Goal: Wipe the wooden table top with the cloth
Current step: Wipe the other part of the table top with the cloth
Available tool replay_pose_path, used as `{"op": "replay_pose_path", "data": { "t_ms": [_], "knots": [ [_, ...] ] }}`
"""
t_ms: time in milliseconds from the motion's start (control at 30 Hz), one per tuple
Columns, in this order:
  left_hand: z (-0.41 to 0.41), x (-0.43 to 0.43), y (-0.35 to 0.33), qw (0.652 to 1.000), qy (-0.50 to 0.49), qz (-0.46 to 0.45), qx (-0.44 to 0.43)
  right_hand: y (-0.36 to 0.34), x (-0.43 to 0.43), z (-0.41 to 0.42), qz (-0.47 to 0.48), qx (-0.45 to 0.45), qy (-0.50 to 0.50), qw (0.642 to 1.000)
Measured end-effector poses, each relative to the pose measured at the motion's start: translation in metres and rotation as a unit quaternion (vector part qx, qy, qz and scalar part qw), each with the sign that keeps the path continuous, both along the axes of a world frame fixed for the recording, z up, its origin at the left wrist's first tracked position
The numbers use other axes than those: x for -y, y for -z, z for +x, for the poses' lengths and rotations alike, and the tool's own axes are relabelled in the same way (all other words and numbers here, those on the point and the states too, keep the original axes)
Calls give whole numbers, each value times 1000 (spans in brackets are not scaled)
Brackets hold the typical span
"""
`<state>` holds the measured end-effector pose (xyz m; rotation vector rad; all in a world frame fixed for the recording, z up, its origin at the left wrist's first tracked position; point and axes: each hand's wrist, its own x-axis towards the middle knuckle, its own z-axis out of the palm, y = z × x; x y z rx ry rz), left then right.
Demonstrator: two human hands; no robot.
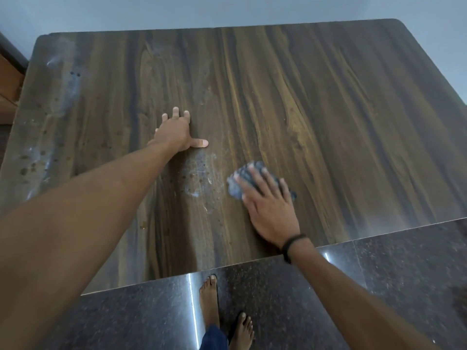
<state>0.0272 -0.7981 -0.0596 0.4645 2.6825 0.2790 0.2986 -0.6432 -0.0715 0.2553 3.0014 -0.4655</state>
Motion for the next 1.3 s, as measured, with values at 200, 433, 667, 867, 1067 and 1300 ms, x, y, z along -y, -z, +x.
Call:
{"op": "replay_pose_path", "data": {
  "t_ms": [200,433,667,867,1067,1300],
  "knots": [
    [4,2,1,1000,6,-2,2,6,23,21,14,-18,-54,998],
    [-8,-1,-11,998,28,-59,8,7,15,-23,12,-7,-1,1000],
    [-62,1,-28,993,2,-99,66,-4,0,-87,-8,12,27,1000],
    [-78,7,-14,990,-4,-88,108,5,-22,-99,4,-2,-85,996],
    [-82,-1,-19,986,12,-120,116,9,12,-131,15,-10,-42,999],
    [-94,-1,-25,978,24,-151,144,-4,-16,-229,-23,24,45,998]
  ]
}}
